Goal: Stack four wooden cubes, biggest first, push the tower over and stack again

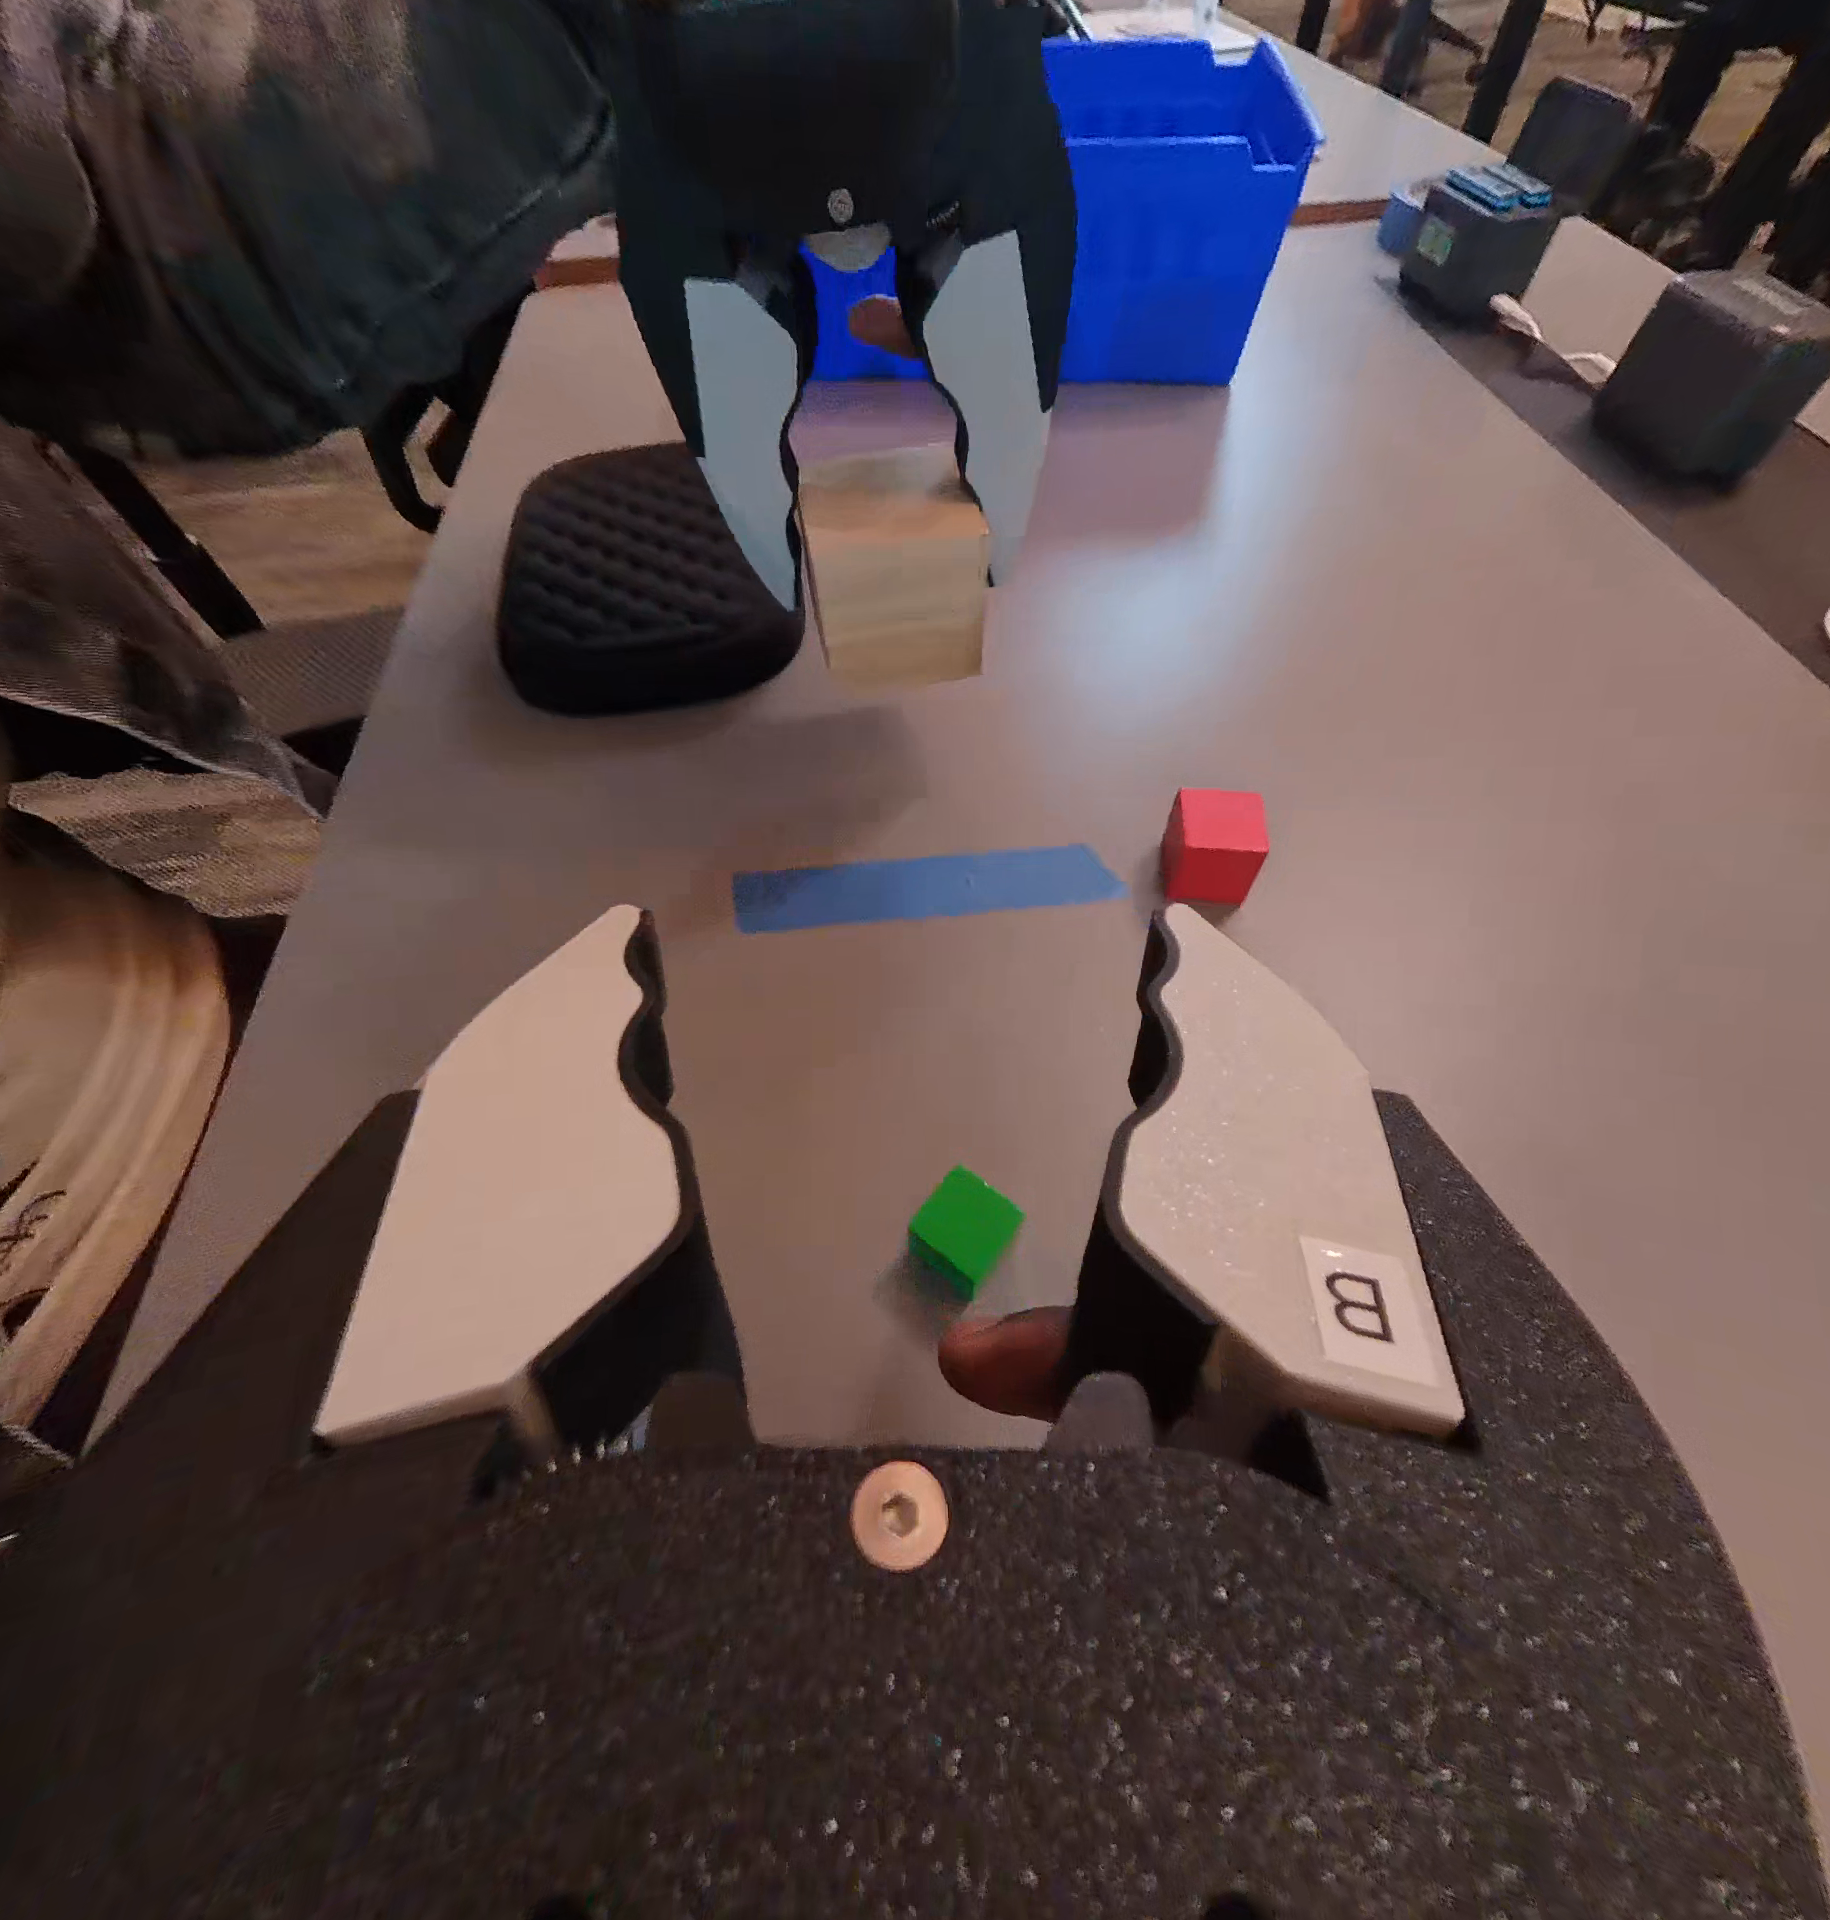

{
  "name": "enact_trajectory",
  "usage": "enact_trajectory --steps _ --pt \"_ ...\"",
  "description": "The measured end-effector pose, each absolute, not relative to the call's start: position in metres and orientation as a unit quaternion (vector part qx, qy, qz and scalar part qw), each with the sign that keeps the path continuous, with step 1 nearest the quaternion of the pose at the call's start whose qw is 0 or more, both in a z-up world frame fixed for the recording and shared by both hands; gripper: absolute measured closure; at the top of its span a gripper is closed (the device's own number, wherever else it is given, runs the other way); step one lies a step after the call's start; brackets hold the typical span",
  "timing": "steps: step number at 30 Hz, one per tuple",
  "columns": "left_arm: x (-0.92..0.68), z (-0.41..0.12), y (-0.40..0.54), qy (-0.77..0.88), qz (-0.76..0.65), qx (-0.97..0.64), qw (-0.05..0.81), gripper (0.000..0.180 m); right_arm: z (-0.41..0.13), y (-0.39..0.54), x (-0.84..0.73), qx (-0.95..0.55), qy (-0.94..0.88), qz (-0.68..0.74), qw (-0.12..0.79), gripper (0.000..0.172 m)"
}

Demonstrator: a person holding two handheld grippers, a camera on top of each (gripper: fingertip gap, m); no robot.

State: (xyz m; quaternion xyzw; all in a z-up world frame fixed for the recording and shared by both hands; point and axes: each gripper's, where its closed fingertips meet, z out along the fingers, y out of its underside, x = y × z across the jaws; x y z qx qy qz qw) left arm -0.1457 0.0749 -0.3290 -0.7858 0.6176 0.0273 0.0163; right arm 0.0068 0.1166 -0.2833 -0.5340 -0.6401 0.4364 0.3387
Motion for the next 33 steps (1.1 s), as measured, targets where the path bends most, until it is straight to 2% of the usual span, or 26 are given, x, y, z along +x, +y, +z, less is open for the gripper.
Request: enact_trajectory --steps 27,33 --pt "-0.144 -0.363 0.073 0.649 0.005 -0.761 0.017 0.115 -0.293 0.13 0.013 -0.558 -0.638 0.407 0.34 0.088" --pt "-0.138 -0.347 0.079 0.632 -0.013 -0.771 0.068 0.111 -0.294 0.135 0.014 -0.562 -0.637 0.396 0.349 0.086"
